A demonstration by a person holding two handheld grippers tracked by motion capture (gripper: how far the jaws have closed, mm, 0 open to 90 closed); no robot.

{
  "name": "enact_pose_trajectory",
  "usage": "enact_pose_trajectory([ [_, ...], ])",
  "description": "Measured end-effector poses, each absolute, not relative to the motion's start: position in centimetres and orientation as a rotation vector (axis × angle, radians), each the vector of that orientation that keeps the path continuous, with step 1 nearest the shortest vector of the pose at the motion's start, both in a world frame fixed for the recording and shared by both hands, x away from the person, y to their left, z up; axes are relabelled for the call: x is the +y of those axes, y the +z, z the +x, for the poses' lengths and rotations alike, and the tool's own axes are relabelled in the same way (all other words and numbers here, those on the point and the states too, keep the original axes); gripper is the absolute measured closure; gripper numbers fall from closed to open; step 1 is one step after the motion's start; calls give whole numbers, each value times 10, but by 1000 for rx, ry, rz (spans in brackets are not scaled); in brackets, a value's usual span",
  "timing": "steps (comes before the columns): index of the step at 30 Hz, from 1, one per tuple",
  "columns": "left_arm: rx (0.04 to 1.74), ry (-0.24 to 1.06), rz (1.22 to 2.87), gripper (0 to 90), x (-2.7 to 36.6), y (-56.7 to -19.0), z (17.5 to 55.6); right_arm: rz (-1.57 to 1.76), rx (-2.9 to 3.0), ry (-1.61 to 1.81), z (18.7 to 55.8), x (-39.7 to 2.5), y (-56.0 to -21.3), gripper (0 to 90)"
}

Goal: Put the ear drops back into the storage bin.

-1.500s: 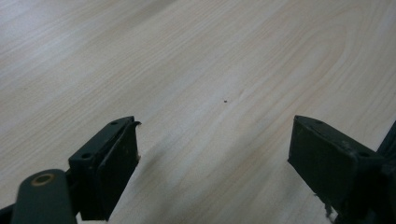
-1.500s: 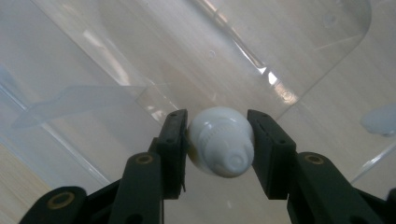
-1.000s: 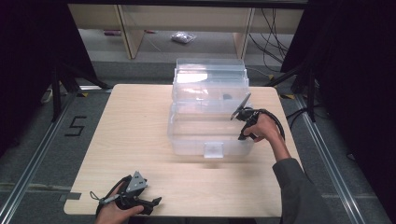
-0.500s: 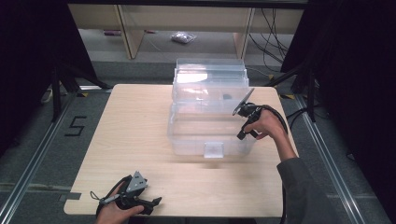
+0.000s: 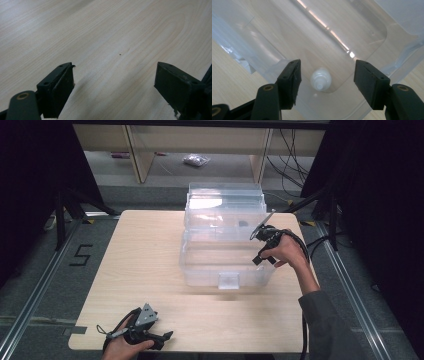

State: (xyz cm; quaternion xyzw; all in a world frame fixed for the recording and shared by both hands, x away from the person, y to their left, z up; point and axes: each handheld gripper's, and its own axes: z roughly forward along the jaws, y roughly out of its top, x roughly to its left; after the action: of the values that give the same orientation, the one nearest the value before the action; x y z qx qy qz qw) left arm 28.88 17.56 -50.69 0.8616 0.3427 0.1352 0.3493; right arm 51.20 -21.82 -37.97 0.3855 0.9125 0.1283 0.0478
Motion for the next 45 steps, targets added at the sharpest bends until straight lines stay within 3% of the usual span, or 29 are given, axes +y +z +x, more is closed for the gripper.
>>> enact_pose_trajectory([
  [25,890,345,2239,153,176,-508,290,1208,2686,513,490,-221,-363,265],
  [45,903,338,2230,153,176,-509,289,1170,2650,635,459,-219,-353,262],
])
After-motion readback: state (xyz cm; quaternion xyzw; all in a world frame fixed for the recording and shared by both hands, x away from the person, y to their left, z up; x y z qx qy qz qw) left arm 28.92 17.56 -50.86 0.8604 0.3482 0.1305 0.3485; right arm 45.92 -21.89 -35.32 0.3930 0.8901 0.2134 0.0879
